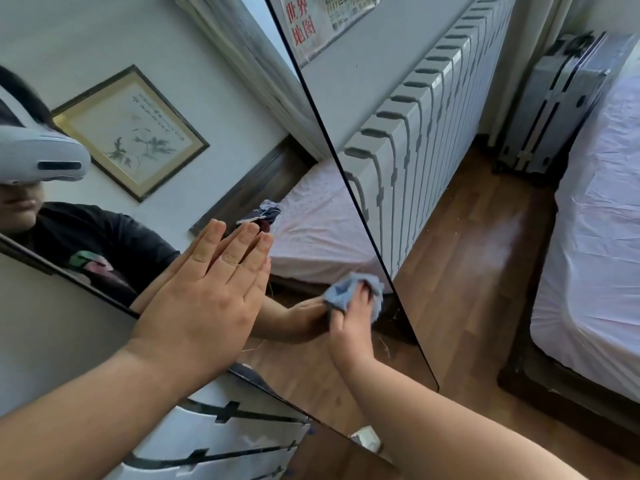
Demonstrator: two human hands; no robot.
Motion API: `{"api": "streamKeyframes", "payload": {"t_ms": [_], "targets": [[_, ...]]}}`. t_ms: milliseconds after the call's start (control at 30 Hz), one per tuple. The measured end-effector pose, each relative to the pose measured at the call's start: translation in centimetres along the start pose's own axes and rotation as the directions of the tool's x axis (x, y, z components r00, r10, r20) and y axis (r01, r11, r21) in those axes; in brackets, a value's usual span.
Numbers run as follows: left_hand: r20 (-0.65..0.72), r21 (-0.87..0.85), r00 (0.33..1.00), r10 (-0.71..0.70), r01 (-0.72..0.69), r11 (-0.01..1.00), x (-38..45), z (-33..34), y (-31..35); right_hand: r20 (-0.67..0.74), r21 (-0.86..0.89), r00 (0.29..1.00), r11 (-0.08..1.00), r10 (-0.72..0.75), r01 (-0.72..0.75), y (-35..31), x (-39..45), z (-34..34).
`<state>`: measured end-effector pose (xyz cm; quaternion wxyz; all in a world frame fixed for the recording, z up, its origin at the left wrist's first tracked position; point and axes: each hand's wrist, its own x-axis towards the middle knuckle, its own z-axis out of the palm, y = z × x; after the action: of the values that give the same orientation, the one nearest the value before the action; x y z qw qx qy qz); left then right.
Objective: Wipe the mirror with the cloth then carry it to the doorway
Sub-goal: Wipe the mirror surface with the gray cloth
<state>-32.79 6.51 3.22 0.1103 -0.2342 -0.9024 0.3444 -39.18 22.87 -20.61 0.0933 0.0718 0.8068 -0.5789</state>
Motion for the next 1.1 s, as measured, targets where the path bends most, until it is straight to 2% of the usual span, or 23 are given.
{"api": "streamKeyframes", "payload": {"t_ms": [67,167,267,333,400,467,533,567,633,733,833,900,967,1033,1100], "targets": [[-0.019,-0.032,1.000,0.000,0.000,0.999,0.1,0.1,0.0,0.002,-0.037,0.977,0.976,-0.213,0.213,-5.1,-0.4,-0.4],[-0.053,-0.054,0.999,-0.010,0.007,0.999,0.1,0.2,0.0,0.033,-0.072,0.877,0.874,-0.480,0.481,-11.3,-0.5,-1.2],[-0.050,-0.038,0.999,-0.006,0.004,0.999,0.1,0.2,0.1,0.049,-0.138,0.830,0.820,-0.555,0.556,-10.5,0.1,-1.6],[-0.035,-0.041,0.999,-0.010,0.009,0.999,0.1,0.0,0.0,0.008,-0.142,0.892,0.882,-0.452,0.449,-5.8,0.7,-0.8],[-0.012,-0.019,1.000,-0.008,0.008,1.000,0.0,0.0,0.0,-0.031,0.011,0.986,0.987,-0.161,0.162,-0.4,0.7,-0.2],[0.014,0.005,1.000,0.004,-0.004,1.000,-0.3,0.1,0.1,0.001,0.103,0.998,0.993,0.060,-0.060,2.9,0.1,0.3],[0.001,0.001,1.000,-0.001,0.001,1.000,-0.4,0.3,0.1,0.014,0.153,0.994,0.982,0.110,-0.111,2.4,-0.8,0.7],[-0.010,-0.013,1.000,-0.002,0.002,1.000,-0.3,0.3,0.1,-0.011,0.152,0.997,0.986,0.075,-0.072,0.6,-1.3,0.7],[-0.038,-0.055,0.999,-0.001,-0.001,0.998,-0.2,0.3,0.0,-0.076,0.098,0.993,0.990,-0.093,0.101,-3.7,-1.6,0.4],[-0.052,-0.064,0.999,-0.011,0.007,0.998,-0.2,0.3,0.1,-0.004,-0.010,0.913,0.913,-0.408,0.408,-9.4,-1.7,0.1],[-0.032,-0.058,0.999,-0.012,0.010,0.998,-0.1,0.1,0.0,0.008,-0.032,0.856,0.855,-0.517,0.517,-10.0,-1.1,-0.3],[-0.044,-0.065,0.999,-0.019,0.016,0.998,0.0,-0.1,0.0,-0.044,-0.027,0.907,0.909,-0.418,0.417,-7.6,-0.2,0.0],[-0.049,-0.073,0.998,-0.024,0.020,0.997,-0.1,0.0,0.0,-0.096,0.112,0.986,0.983,-0.137,0.147,-3.6,0.4,0.5],[-0.053,-0.070,0.998,-0.021,0.018,0.997,-0.2,0.3,0.1,-0.054,0.234,0.985,0.961,0.162,-0.145,0.0,0.2,0.8],[-0.060,-0.062,0.998,-0.021,0.017,0.998,-0.2,0.5,0.1,0.002,0.326,0.961,0.908,0.277,-0.262,2.3,-0.3,1.6]]}}
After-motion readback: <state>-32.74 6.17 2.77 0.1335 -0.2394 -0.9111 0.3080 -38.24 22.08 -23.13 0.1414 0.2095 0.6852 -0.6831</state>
